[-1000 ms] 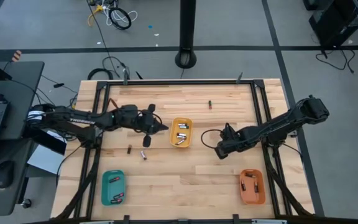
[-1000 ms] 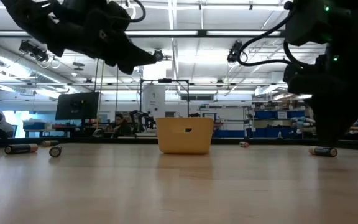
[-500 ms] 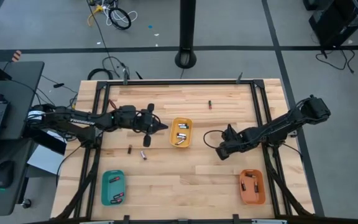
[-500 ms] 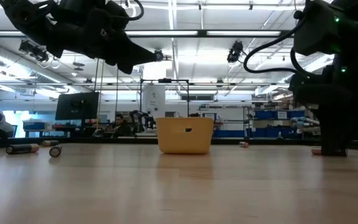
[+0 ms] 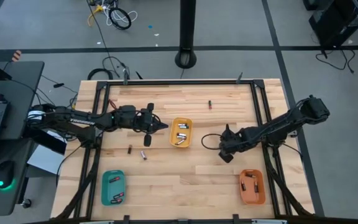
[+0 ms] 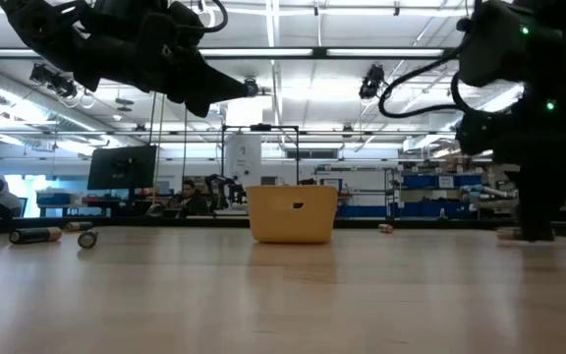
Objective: Sort batteries
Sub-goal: Put the brown battery into the orange bin
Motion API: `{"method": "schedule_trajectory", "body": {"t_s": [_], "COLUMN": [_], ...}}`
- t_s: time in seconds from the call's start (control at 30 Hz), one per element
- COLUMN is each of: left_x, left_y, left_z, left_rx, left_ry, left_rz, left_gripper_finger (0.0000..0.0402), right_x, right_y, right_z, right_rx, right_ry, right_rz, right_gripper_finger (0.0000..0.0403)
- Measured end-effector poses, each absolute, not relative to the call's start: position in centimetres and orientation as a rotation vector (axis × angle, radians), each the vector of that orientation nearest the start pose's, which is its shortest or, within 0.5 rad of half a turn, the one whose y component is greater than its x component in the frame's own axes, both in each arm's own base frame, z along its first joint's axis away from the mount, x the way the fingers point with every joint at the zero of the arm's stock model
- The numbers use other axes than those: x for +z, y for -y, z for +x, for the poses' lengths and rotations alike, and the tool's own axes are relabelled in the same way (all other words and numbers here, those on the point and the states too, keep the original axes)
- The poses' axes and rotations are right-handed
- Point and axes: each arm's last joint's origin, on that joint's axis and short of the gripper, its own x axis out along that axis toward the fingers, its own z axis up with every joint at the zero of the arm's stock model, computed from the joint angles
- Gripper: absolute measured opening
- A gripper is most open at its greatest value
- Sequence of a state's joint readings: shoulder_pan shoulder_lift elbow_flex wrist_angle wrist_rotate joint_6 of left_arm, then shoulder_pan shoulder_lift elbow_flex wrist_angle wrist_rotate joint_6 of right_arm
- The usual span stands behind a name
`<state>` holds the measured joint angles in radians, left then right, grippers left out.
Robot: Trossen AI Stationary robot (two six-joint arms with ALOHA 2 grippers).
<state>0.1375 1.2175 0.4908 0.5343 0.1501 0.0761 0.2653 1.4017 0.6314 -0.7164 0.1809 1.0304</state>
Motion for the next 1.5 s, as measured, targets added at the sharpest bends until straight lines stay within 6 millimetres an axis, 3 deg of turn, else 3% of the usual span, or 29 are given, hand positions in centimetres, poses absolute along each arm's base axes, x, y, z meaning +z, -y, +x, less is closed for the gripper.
{"method": "schedule_trajectory", "body": {"t_s": [0.3,0.47,0.6,0.8,0.93,1.1,1.33,1.5], "left_x": [21.5,21.4,21.4,21.3,21.3,21.2,21.2,21.2], "left_y": [-3.0,-3.1,-3.1,-3.1,-3.1,-3.1,-3.1,-3.1], "left_z": [24.4,24.4,24.4,24.4,24.4,24.4,24.4,24.4], "left_rx": [0.000,0.025,0.025,0.025,0.028,0.048,0.050,0.050], "left_ry": [-0.191,-0.196,-0.199,-0.212,-0.217,-0.223,-0.225,-0.226], "left_rz": [0.074,0.076,0.076,0.074,0.074,0.072,0.050,0.050], "left_gripper_finger": [0.0004,0.0004,0.0004,0.0004,0.0004,0.0004,0.0004,0.0004], "right_x": [21.4,25.0,26.1,26.0,25.4,22.6,18.3,16.6], "right_y": [-7.6,-10.6,-13.3,-16.8,-18.0,-18.1,-17.7,-17.2], "right_z": [21.9,21.7,20.5,17.6,16.0,14.6,14.1,13.7], "right_rx": [-0.443,-0.310,-0.246,-0.252,-0.303,-0.387,-0.341,-0.352], "right_ry": [-1.344,-1.373,-1.423,-1.532,-1.561,-1.592,-1.586,-1.594], "right_rz": [0.450,0.499,0.577,0.631,0.647,0.641,0.698,0.714], "right_gripper_finger": [0.0058,0.0058,0.0058,0.0058,0.0058,0.0058,0.0058,0.0058]}}
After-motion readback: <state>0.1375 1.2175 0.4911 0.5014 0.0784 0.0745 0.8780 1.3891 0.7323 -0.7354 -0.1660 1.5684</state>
